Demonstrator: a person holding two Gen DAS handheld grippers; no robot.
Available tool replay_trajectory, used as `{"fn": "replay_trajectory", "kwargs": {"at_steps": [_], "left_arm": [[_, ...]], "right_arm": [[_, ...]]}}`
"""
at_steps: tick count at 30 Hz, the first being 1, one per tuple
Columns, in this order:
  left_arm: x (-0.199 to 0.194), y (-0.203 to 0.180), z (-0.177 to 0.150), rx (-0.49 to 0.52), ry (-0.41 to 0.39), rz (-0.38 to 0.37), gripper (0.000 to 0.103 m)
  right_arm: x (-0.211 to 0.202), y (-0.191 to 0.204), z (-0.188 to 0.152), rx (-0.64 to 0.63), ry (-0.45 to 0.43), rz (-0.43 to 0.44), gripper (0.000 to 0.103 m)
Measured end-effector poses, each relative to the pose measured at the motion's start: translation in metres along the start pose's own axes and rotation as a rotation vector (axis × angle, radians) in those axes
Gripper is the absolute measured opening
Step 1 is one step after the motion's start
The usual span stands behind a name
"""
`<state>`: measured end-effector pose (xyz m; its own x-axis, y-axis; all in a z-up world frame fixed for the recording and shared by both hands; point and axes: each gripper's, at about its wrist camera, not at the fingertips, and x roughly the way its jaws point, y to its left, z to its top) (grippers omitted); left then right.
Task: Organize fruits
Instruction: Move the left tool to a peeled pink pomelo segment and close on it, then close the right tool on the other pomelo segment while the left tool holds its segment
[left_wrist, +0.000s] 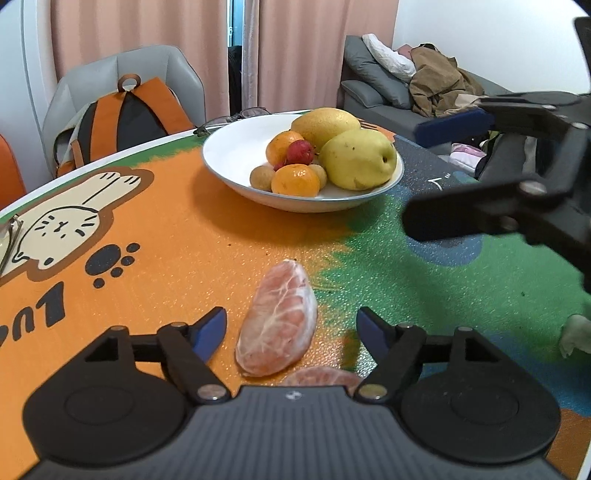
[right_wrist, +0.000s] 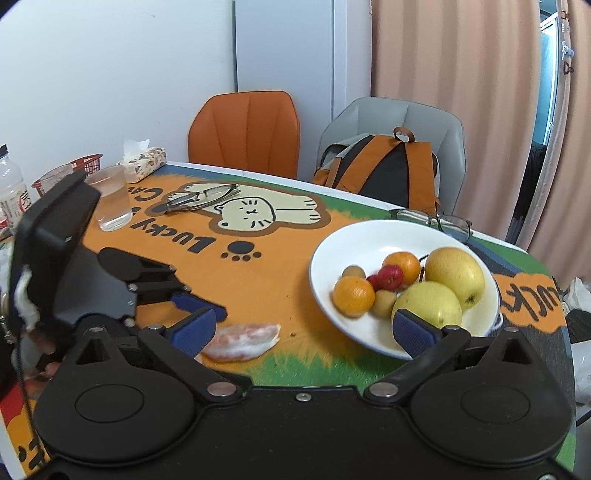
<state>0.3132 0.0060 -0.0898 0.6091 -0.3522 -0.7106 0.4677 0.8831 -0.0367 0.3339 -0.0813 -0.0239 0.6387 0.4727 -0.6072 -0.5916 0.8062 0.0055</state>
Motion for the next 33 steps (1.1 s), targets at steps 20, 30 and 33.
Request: {"fn": "replay_trajectory", "kwargs": {"at_steps": [20, 30, 33], "left_arm": [[-0.001, -0.003, 0.002, 0.0, -0.028, 0.052, 0.035], [-0.013, -0.001, 0.006, -0.007, -0.062, 0.054, 0.024], [-0.012, -0.003, 0.006, -0.004, -0.062, 0.06, 0.024]], "right_arm": [[-0.015, 0.027, -0.057, 0.081, 0.074, 0.027, 0.103], [-0.004, 0.043, -0.064, 0.094, 0.089, 0.043, 0.103], [-0.004, 0.047, -0.064, 0.09, 0.091, 0.044, 0.103]]}}
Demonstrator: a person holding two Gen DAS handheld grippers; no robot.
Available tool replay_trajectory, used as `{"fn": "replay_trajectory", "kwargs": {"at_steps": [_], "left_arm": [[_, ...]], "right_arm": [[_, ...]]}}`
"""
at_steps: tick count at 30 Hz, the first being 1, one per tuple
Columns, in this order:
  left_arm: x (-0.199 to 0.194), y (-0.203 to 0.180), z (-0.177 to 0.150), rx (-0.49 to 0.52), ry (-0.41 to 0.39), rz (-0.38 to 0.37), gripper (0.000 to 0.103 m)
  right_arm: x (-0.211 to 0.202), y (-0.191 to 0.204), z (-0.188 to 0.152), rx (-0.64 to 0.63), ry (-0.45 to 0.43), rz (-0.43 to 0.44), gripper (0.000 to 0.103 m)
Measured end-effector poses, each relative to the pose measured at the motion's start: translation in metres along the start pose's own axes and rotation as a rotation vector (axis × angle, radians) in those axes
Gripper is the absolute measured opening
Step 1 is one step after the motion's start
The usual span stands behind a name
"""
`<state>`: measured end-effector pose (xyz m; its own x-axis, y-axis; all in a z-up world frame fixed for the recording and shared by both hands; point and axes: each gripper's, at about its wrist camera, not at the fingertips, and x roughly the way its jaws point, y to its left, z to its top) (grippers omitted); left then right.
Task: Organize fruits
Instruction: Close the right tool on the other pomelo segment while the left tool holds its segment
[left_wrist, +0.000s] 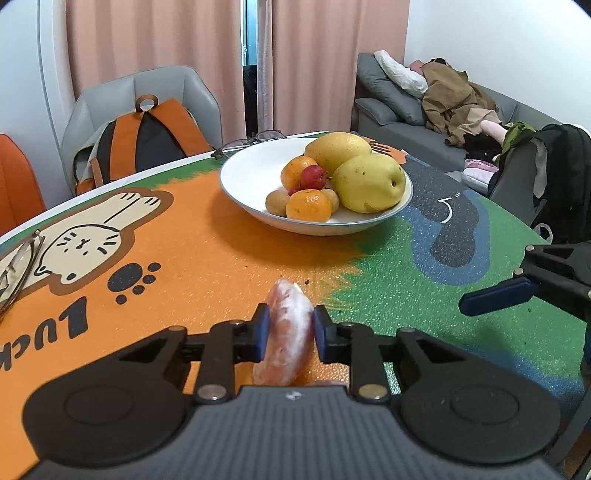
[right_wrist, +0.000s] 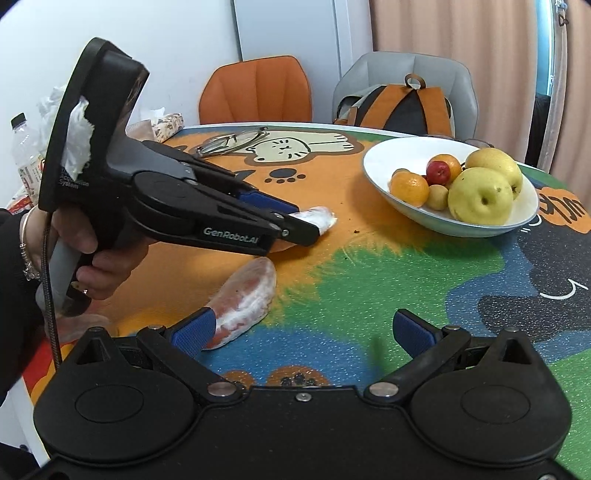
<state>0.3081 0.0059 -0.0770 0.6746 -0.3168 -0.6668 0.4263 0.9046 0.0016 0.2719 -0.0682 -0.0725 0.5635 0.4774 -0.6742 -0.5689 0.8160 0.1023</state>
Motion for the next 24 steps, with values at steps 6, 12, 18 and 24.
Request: {"fn": "replay_trajectory", "kwargs": {"at_steps": [6, 12, 18, 24], "left_arm": [[0.005, -0.005, -0.001, 0.024, 0.015, 0.015, 0.028], [0.013, -0.003, -0.003, 0.007, 0.05, 0.057, 0.048], [0.013, 0.0, -0.001, -0.013, 0.071, 0.032, 0.039], [0.013, 0.002, -0.002, -0.021, 0.066, 0.017, 0.035]], "right_arm": [[0.003, 0.001, -0.001, 0.016, 0.004, 0.001, 0.103], [0.003, 0.003, -0.003, 0.018, 0.005, 0.007, 0.103], [0.004, -0.001, -0.003, 0.035, 0.003, 0.016, 0.103], [0.005, 0.001, -0.005, 0.036, 0.001, 0.028, 0.103]]}}
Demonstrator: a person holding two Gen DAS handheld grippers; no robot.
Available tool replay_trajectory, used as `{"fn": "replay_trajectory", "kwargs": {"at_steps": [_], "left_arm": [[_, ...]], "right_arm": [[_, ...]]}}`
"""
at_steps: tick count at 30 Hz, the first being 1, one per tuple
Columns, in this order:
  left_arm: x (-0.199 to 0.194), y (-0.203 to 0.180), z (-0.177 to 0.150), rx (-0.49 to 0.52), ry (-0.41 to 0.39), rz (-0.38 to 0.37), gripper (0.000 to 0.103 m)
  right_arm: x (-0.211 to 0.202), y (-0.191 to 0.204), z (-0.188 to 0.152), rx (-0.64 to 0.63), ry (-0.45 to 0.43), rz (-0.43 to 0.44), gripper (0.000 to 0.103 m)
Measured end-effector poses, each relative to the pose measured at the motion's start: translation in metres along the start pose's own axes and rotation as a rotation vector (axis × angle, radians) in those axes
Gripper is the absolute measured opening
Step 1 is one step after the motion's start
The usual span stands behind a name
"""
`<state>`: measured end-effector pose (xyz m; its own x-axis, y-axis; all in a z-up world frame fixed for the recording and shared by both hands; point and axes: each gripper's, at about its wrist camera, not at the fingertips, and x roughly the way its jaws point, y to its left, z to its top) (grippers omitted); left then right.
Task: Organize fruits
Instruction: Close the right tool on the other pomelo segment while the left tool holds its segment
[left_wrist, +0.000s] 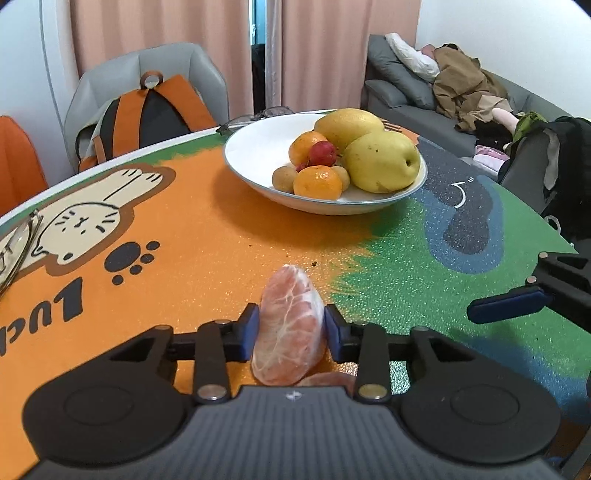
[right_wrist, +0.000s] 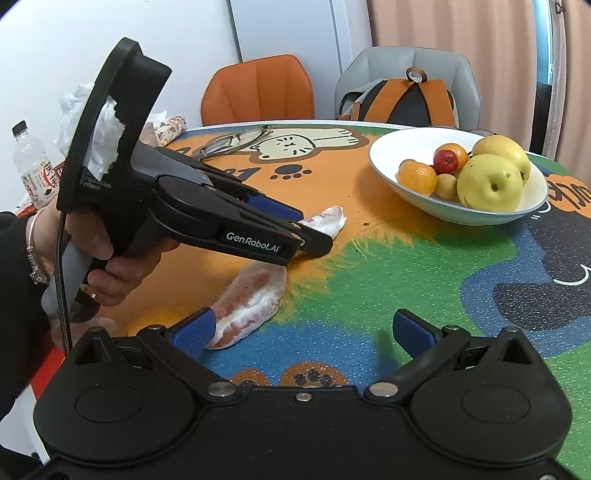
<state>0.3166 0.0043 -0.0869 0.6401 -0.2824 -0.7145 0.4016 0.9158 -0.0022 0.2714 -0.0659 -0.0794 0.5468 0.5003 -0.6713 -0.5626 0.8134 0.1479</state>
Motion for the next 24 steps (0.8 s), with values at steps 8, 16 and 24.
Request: {"fn": "replay_trajectory", "kwargs": {"at_steps": [8, 16, 24], "left_arm": [[-0.012, 0.007, 0.003, -0.035, -0.037, -0.033, 0.024], [-0.021, 0.015, 0.0, -0.065, -0.048, -0.043, 0.021], [-0.038, 0.019, -0.003, -0.061, -0.075, -0.032, 0.021]], "right_arm": [[0.009, 0.007, 0.001, -0.001, 0.007, 0.011, 0.103], [0.021, 0.024, 0.004, -0.036, 0.011, -0.008, 0.103], [0.039, 0.035, 0.009, -0.052, 0.006, -0.054, 0.097]]}}
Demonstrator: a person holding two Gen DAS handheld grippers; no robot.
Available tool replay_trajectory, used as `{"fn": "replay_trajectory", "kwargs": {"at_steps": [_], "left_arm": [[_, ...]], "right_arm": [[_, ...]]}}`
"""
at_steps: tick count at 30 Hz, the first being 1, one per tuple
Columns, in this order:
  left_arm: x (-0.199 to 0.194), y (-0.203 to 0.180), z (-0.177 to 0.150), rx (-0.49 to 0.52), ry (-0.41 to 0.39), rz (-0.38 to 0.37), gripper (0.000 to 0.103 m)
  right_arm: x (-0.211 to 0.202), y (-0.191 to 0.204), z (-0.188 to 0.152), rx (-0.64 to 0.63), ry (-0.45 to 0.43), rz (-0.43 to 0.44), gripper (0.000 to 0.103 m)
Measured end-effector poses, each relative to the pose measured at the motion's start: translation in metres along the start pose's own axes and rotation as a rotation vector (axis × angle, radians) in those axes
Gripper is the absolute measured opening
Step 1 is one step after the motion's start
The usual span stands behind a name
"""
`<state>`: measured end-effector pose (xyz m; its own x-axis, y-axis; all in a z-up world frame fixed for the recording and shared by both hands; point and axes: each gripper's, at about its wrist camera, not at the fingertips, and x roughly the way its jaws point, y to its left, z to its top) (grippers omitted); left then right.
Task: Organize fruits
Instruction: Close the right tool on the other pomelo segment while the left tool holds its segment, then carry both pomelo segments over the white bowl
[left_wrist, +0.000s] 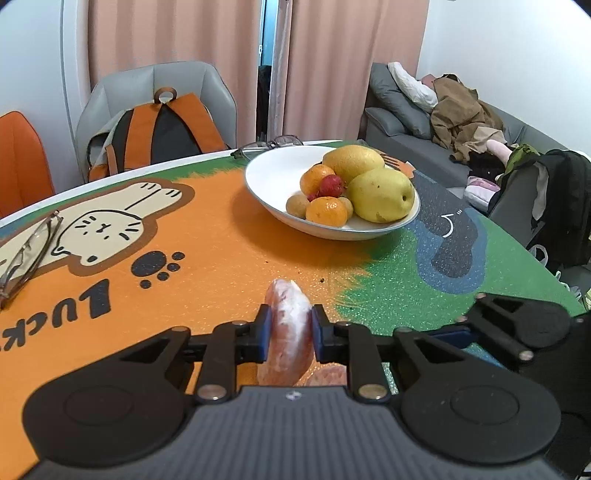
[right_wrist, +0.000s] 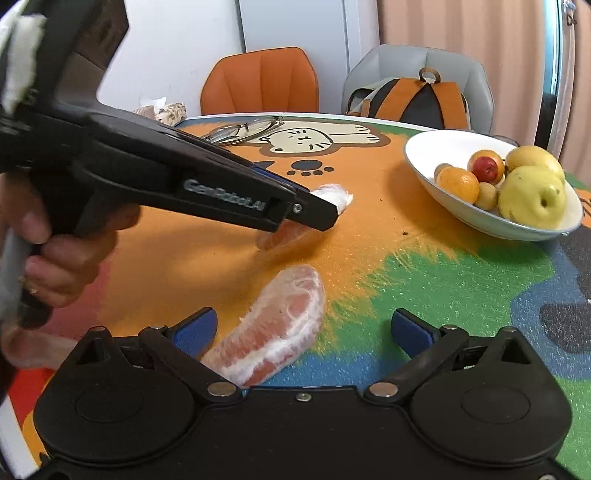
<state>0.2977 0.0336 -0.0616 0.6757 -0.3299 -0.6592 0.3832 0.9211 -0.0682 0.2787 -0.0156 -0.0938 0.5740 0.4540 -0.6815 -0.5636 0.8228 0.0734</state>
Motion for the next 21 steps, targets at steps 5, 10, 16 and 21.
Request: {"fn": "replay_trajectory", "kwargs": {"at_steps": [5, 10, 16, 21], "left_arm": [[-0.013, 0.006, -0.006, 0.002, -0.013, 0.012, 0.021], [-0.022, 0.012, -0.014, -0.008, -0.011, 0.021, 0.021], [-0.031, 0.017, -0.019, -0.015, -0.015, 0.031, 0.021], [-0.035, 0.017, -0.022, -0.012, -0.016, 0.032, 0.021]], "right_arm": [[0.002, 0.008, -0.002, -0.056, -0.011, -0.03, 0.084], [-0.001, 0.02, -0.003, -0.113, -0.016, -0.016, 0.058], [-0.003, 0.024, 0.0, -0.12, -0.006, -0.028, 0.048], [-0.005, 0.023, 0.005, -0.124, 0.016, -0.041, 0.037]]}}
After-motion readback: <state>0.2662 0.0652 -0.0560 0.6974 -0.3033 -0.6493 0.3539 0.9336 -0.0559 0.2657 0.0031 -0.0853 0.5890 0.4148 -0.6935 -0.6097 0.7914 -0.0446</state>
